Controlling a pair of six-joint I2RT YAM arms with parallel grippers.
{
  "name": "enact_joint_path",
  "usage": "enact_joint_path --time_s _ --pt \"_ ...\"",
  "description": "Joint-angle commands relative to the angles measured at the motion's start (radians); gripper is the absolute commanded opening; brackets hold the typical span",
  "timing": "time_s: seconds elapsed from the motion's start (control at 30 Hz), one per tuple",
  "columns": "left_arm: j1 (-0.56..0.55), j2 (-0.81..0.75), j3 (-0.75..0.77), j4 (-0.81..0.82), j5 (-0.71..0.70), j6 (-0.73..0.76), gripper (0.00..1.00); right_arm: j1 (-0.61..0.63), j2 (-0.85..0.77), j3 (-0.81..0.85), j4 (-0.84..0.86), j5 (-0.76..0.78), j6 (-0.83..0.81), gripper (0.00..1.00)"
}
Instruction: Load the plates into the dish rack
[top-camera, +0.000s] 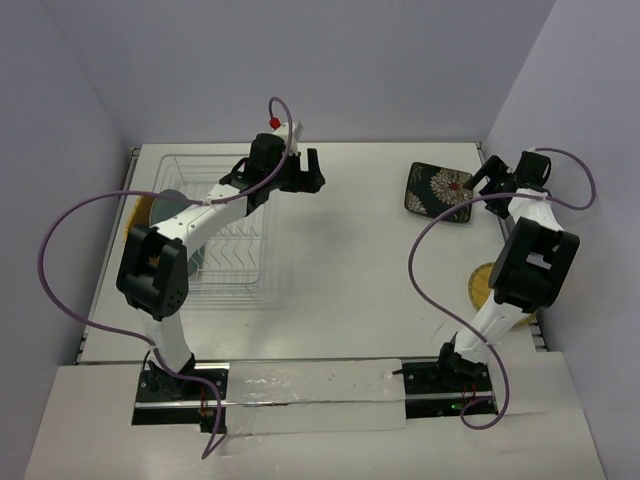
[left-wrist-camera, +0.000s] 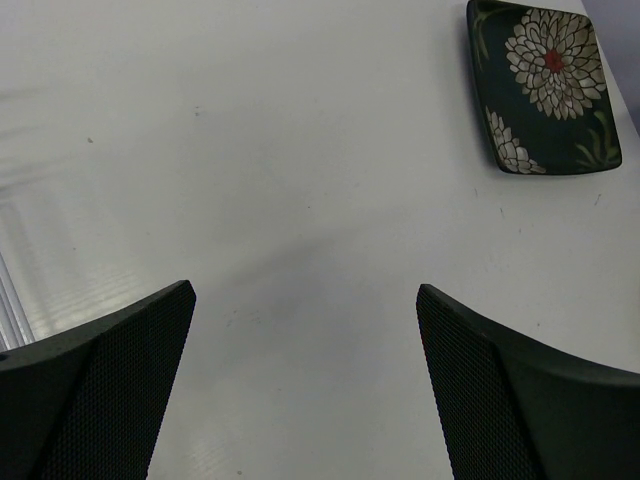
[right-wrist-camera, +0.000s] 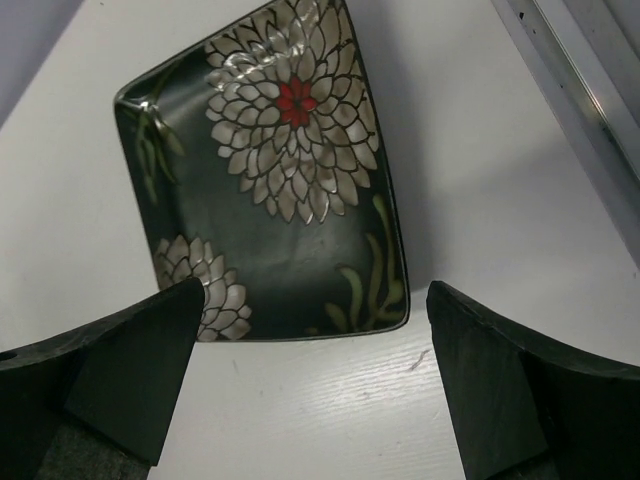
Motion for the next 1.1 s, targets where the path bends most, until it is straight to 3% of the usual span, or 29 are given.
enact_joint_path --time_s 0.0,0.33,0.53,1.07 --pt "-0.008 -0.017 0.019 0.066 0.032 -0.013 0.99 -0.009 0.096 0.12 -0.095 0.01 -0.071 0.99" --pt "-0.008 -0.009 -0.004 0.079 0.039 -0.008 0.99 -0.01 0.243 0.202 -0.143 -0.055 -0.115 0.91" --pt "-0.008 -0.012 -0.011 0.09 0.051 -0.01 0.99 -0.009 0.294 0.235 -0.173 -0.029 -0.122 0.91" --pt "-0.008 -0.039 -0.035 0.09 0.029 -0.004 0.99 -0.004 0.396 0.338 -0.257 -0.149 -0.069 0.88"
